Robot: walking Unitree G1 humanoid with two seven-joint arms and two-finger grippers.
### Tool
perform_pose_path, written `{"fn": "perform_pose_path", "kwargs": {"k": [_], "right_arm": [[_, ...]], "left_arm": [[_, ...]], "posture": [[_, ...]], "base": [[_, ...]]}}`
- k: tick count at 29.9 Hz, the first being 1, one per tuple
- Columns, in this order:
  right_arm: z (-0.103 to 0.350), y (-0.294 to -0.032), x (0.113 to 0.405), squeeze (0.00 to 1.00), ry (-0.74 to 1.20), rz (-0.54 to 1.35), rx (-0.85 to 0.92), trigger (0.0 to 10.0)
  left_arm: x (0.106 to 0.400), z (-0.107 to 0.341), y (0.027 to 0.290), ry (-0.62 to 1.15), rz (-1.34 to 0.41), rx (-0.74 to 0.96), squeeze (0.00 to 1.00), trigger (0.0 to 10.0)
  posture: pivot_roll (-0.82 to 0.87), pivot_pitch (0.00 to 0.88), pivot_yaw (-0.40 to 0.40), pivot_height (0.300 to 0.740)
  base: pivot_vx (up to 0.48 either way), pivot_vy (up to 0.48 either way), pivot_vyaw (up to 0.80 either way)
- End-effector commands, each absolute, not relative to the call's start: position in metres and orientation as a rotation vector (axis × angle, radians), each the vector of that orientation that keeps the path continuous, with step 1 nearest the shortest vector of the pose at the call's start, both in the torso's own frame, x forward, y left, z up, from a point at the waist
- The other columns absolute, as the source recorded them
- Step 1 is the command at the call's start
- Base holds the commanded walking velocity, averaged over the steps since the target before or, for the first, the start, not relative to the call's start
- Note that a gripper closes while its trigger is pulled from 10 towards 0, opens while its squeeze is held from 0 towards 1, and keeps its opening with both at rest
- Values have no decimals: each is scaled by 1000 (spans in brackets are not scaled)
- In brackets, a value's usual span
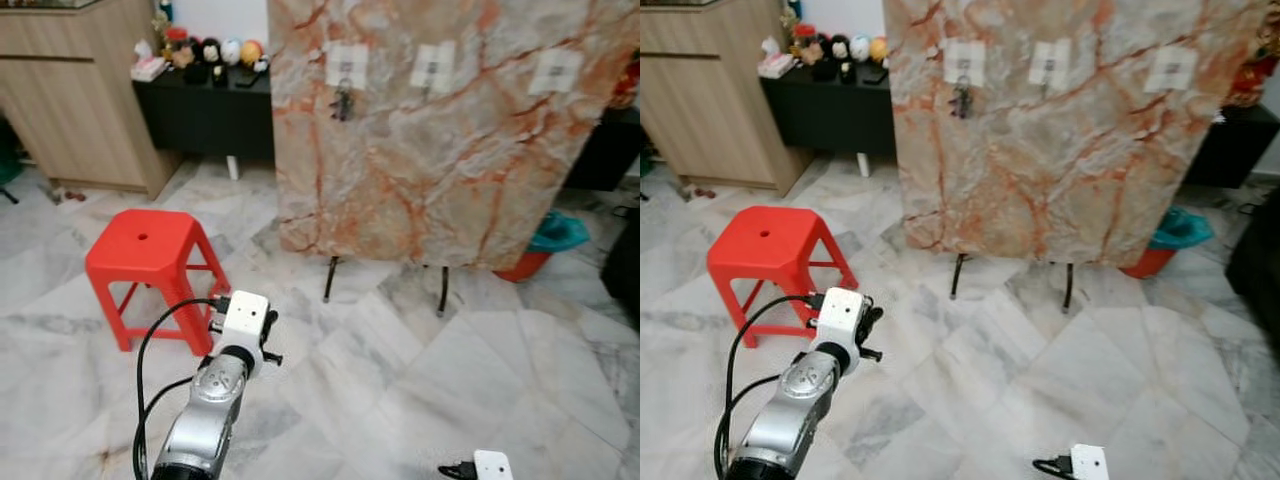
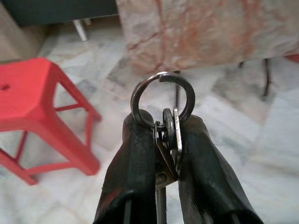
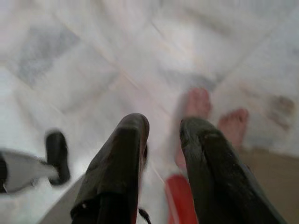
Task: Hang keys on a hook
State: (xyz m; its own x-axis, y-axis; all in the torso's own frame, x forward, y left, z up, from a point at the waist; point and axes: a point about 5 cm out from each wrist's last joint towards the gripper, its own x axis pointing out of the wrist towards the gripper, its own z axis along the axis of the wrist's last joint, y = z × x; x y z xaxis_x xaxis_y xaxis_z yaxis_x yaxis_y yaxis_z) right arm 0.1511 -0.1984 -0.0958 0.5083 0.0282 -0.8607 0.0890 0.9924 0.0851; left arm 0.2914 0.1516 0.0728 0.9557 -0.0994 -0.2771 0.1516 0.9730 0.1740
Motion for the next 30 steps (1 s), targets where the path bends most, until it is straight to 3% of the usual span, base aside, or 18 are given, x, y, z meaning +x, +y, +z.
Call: {"fn": "perform_pose_path", "kwargs": {"k": [1,30], "right_arm": [[-97,-210,143,0,1051,-84,125,10000],[-94,-212,150,0,1014,-138,187,10000]], "left_arm": [[294,78,138,250,-171,177,0,10000],[292,72,148,273,-156,186,0,10000]], "posture": [[9,0,-57,740],[-2,0,-47,740]], "base": [[416,0,0],[414,0,0]]}}
